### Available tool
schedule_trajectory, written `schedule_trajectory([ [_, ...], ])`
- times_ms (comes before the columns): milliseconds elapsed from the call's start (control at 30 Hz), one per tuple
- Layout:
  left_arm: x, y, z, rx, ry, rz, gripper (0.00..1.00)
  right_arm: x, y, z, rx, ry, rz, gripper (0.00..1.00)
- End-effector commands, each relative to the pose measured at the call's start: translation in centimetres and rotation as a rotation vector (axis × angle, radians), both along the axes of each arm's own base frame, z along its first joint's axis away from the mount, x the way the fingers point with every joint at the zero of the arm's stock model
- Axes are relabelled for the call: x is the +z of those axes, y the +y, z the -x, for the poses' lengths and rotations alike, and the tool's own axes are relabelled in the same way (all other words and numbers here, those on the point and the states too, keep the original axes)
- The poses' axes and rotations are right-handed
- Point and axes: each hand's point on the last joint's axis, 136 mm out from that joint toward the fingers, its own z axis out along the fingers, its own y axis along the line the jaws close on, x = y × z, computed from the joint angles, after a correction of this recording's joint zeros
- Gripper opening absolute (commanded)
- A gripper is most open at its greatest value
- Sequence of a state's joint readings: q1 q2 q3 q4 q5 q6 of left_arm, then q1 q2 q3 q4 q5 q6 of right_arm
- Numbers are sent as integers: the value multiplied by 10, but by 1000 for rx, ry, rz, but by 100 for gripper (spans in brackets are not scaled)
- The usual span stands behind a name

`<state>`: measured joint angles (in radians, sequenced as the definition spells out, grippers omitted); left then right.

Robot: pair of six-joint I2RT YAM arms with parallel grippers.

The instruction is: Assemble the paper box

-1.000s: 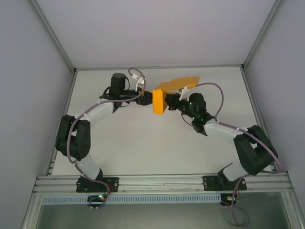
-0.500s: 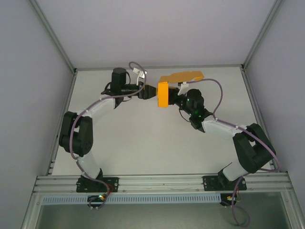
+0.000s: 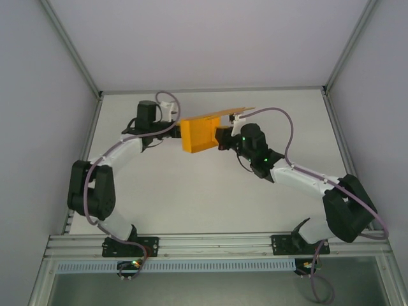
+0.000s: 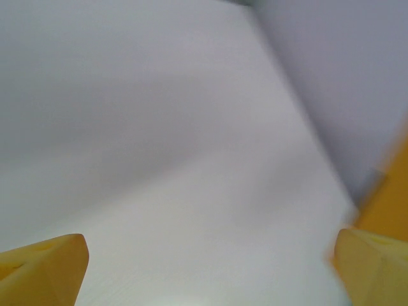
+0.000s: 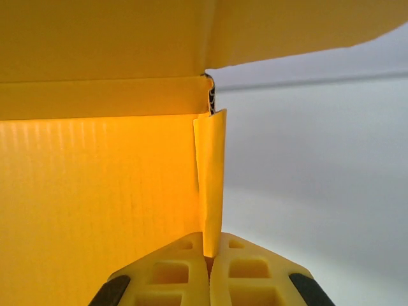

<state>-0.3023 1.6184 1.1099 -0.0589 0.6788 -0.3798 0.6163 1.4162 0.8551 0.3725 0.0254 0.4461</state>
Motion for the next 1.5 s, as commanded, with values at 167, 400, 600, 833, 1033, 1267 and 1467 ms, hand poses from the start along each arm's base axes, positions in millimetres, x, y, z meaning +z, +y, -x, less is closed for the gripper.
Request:
schedule_trajectory([
  [167, -67, 149, 16, 481, 164, -613, 100, -85, -62, 22, -294, 307, 326, 0],
  [400, -58, 156, 22, 523, 136, -569, 100, -147, -65, 39, -363, 504, 488, 1],
  [600, -50, 145, 25, 481, 98, -506, 100, -174, -58, 43, -377, 568, 544, 6],
  [833, -42, 133, 27, 428, 63, -463, 100, -164, -52, 44, -370, 547, 551, 36],
  [1033, -29, 113, 25, 338, -1, -435, 100, -134, -48, 44, -339, 476, 493, 50],
  [1267, -28, 99, 26, 284, -26, -433, 100, -139, -52, 40, -319, 491, 481, 52],
  [1467, -34, 98, 29, 279, -17, -447, 100, -166, -52, 35, -285, 576, 442, 50],
])
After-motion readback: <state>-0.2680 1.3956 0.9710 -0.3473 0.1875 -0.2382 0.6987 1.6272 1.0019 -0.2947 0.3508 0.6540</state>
